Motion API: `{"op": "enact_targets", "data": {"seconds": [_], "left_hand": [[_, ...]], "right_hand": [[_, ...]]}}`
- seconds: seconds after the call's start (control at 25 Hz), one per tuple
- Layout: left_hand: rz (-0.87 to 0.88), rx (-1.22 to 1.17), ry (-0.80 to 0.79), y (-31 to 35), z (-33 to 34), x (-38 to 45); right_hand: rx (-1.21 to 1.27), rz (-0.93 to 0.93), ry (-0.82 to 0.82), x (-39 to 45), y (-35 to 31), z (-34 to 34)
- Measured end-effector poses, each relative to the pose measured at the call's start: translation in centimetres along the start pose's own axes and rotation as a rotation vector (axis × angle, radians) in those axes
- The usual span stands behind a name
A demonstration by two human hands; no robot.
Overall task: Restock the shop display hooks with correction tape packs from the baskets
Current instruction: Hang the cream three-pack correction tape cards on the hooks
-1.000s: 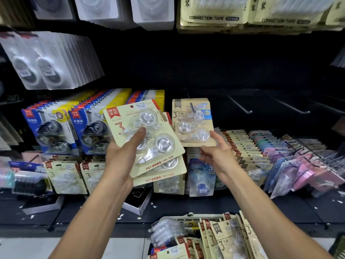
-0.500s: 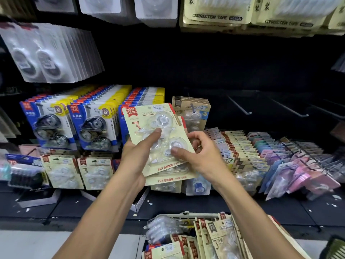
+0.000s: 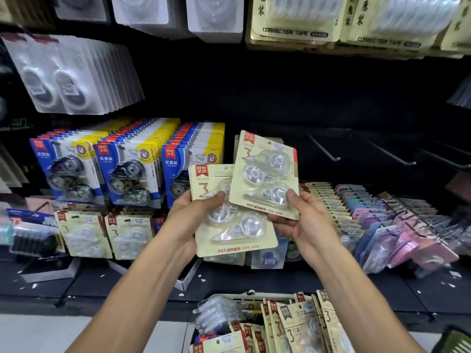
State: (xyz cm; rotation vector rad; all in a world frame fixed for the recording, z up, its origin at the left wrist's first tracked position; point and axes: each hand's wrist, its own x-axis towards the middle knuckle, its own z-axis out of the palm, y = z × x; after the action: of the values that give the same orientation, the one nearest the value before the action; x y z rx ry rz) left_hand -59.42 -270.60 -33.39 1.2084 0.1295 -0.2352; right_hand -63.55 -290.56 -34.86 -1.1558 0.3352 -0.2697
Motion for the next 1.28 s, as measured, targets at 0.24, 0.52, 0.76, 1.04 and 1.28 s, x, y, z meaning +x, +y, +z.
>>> {"op": "enact_targets", "data": {"seconds": [0.24, 0.52, 0.76, 1.04, 1.28], "left_hand": [[0.275, 0.008, 0.233, 1.7, -0.9, 0.2], [0.309, -0.014, 0.224, 2.0, -0.9, -0.1], [0.301, -0.009, 0.206, 1.8, -0.9, -0.1], [0.260, -0.053, 0.215, 2.1, -1.3, 0.1], [0.281, -0.044, 0.208, 2.2, -1.4, 0.0]], "right_hand": [[-0.329, -0.203, 0.192, 0.9, 0.1, -2.2], [-0.319, -0.228, 0.267, 0.8, 0.8, -2.2], [-0.332, -0.335, 0.271, 0.5, 1.5, -1.8], [-0.270, -0.427, 0.322, 0.7, 1.9, -1.4], [-0.372, -0.417, 0.314, 0.9, 2.3, -1.0]]}}
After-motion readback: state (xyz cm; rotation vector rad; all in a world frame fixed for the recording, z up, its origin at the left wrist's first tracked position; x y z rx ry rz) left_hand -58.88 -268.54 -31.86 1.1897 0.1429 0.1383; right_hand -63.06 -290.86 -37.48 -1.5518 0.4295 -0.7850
